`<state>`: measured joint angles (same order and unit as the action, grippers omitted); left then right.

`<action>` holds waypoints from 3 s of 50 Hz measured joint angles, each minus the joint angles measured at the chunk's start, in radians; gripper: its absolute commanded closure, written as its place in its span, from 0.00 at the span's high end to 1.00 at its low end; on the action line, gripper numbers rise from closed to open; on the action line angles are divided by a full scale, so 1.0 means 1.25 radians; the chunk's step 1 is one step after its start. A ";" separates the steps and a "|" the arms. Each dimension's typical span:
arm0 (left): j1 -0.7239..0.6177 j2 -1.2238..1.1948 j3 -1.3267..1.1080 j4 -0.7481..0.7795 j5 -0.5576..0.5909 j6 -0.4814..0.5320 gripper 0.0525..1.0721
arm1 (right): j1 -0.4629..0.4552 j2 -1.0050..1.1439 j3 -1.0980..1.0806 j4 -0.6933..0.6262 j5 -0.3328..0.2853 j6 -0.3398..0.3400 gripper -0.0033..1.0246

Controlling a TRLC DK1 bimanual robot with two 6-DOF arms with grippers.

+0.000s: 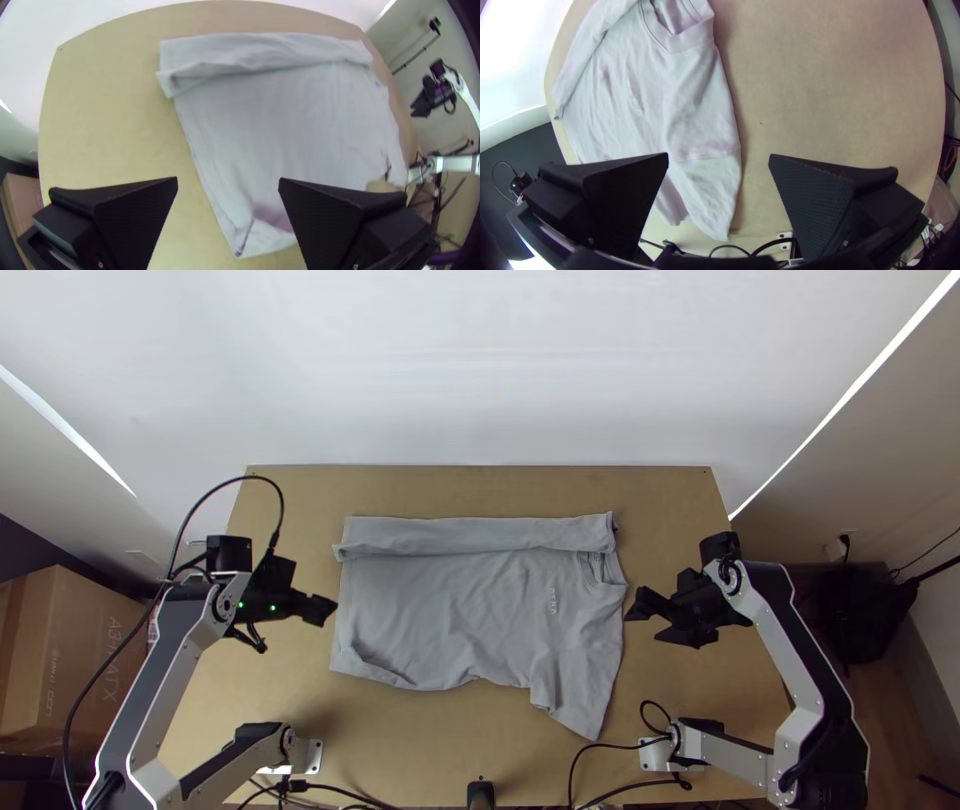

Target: Fold the t-shirt

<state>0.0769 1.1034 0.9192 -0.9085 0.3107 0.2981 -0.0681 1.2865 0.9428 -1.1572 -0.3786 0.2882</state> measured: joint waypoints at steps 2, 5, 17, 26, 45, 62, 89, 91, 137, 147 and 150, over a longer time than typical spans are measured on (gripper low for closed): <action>-0.008 -0.014 -0.008 -0.018 0.000 0.015 0.95 | 0.000 0.006 -0.011 0.000 0.000 -0.009 0.82; -0.018 -0.031 -0.021 -0.032 0.000 0.033 0.95 | 0.000 0.019 -0.036 0.000 -0.001 -0.027 0.73; -0.030 -0.041 -0.039 -0.044 -0.001 0.056 0.95 | 0.002 0.041 -0.134 0.050 -0.006 -0.058 0.65; -0.030 -0.041 -0.039 -0.044 -0.004 0.056 0.95 | 0.018 0.051 -0.173 0.123 -0.012 -0.065 0.56; -0.031 -0.041 -0.039 -0.081 -0.016 0.089 0.95 | 0.092 0.085 -0.195 0.203 -0.031 -0.061 0.03; -0.031 -0.028 -0.059 -0.242 -0.027 0.252 0.95 | 0.107 0.049 -0.225 0.234 -0.030 -0.061 0.03; -0.031 0.150 -0.064 -0.154 -0.025 0.301 0.82 | 0.123 0.024 -0.226 0.234 -0.029 -0.043 0.03; -0.031 0.161 -0.064 -0.147 -0.024 0.301 0.82 | 0.128 0.023 -0.226 0.235 -0.030 -0.042 0.03; -0.125 0.216 -0.081 -0.088 0.040 0.264 0.03 | 0.133 0.018 -0.226 0.241 -0.025 -0.027 0.03; -0.114 0.183 -0.105 -0.088 0.048 0.265 0.03 | 0.130 -0.004 -0.226 0.240 -0.024 -0.027 0.03; -0.085 0.173 -0.107 -0.091 0.051 0.272 0.03 | 0.120 -0.008 -0.226 0.240 -0.024 -0.028 0.03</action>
<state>-0.0299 1.3193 0.7853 -1.0222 0.3748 0.6384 0.0818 1.2766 0.6605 -0.8566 -0.4088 0.2535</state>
